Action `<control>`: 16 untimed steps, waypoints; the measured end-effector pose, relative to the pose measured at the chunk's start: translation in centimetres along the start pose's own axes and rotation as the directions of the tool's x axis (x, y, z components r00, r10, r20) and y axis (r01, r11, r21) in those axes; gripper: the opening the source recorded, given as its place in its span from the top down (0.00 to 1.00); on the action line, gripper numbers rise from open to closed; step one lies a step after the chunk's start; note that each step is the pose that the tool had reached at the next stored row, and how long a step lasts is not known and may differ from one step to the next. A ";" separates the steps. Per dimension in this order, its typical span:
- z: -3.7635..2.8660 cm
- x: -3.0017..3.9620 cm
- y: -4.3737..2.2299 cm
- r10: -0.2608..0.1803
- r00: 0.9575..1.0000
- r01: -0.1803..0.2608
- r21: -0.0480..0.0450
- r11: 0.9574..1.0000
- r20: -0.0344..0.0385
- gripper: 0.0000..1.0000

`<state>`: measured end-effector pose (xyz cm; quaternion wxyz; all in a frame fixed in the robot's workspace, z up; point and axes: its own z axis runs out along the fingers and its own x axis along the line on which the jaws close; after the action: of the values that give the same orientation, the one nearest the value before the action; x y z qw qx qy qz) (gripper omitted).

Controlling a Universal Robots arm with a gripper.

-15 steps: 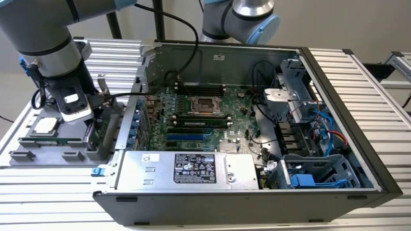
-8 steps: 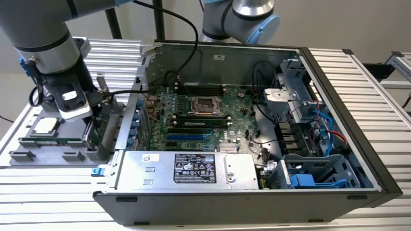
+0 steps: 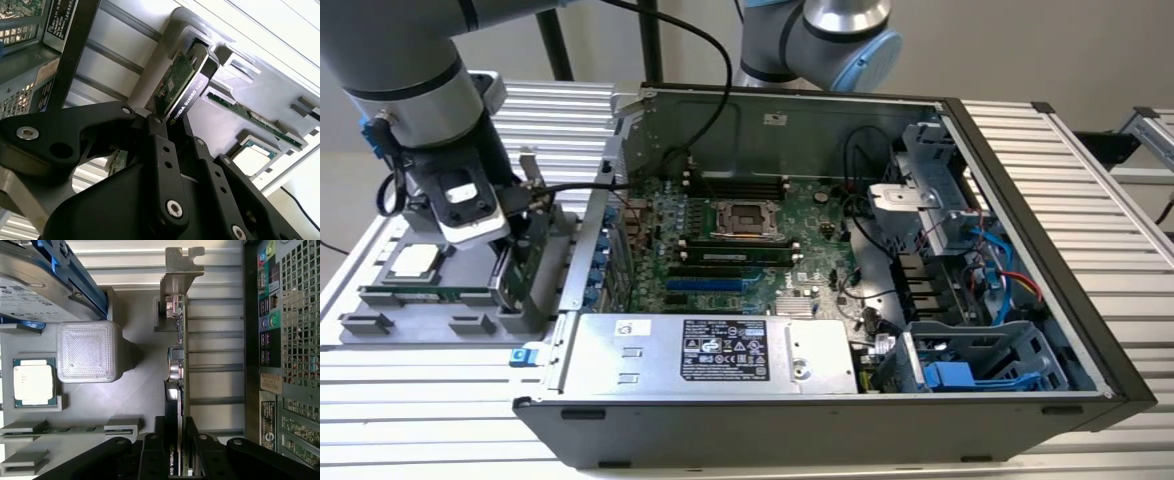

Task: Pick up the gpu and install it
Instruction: 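Pick up the gpu and move the gpu toward the slot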

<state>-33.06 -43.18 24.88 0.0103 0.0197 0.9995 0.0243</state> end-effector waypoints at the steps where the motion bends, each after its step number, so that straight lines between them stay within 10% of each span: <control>1: -0.03 0.00 0.00 0.000 1.000 0.000 0.000 1.000 0.000 1.00; 16: -0.62 -0.01 0.03 0.000 1.000 0.000 0.000 1.000 0.000 1.00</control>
<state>-33.06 -43.18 25.50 0.0103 0.0197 0.9995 0.0243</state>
